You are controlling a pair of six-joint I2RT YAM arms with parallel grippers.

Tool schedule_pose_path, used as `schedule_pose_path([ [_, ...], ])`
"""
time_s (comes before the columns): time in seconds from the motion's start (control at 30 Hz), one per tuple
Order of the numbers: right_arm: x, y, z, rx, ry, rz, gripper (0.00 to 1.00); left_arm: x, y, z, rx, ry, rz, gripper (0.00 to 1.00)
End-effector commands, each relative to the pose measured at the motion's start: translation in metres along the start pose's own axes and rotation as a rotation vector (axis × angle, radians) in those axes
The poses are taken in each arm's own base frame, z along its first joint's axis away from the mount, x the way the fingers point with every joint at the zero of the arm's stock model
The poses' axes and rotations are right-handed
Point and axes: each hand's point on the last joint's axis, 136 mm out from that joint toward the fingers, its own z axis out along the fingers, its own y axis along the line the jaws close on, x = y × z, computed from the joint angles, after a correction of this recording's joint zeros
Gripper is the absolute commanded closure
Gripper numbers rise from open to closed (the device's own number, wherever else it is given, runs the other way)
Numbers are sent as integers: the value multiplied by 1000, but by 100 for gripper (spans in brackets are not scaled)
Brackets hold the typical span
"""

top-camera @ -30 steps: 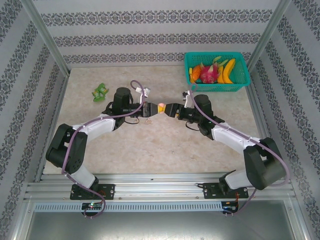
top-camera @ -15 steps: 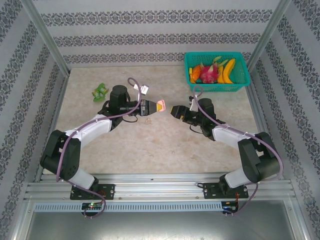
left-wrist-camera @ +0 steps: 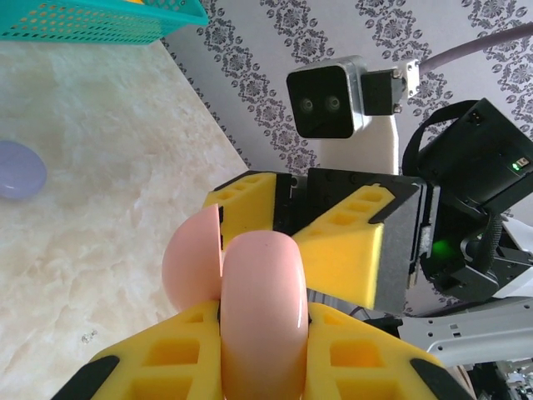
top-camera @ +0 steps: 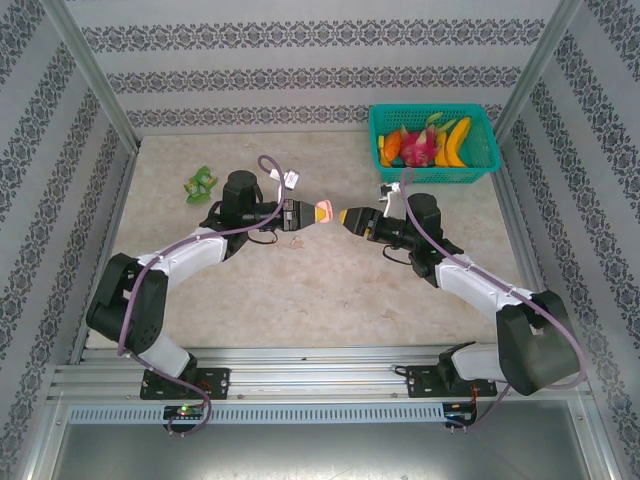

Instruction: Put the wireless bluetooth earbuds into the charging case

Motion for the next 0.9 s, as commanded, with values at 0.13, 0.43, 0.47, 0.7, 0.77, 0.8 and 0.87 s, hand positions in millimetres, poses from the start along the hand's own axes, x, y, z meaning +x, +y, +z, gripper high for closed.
schedule_pose_path([
  [0.13, -3, 23, 11, -69, 28, -50, 45, -14, -15, 2, 64, -27, 46, 90],
  [0.43, -6, 17, 24, -57, 35, -41, 50, -14, -18, 2, 75, -23, 44, 90],
  [0.47, -7, 16, 25, -53, 36, -37, 51, -14, -17, 2, 74, -24, 43, 90],
  [0.7, -9, 15, 31, -56, 46, -29, 56, -12, -17, 2, 75, -19, 37, 90],
  [0.77, -8, 15, 31, -58, 50, -29, 57, -11, -17, 3, 77, -17, 38, 90],
  [0.8, -8, 15, 32, -59, 50, -30, 58, -12, -17, 2, 77, -18, 37, 90],
  [0.87, -9, 16, 32, -63, 53, -30, 61, -12, -17, 3, 77, -17, 37, 90],
])
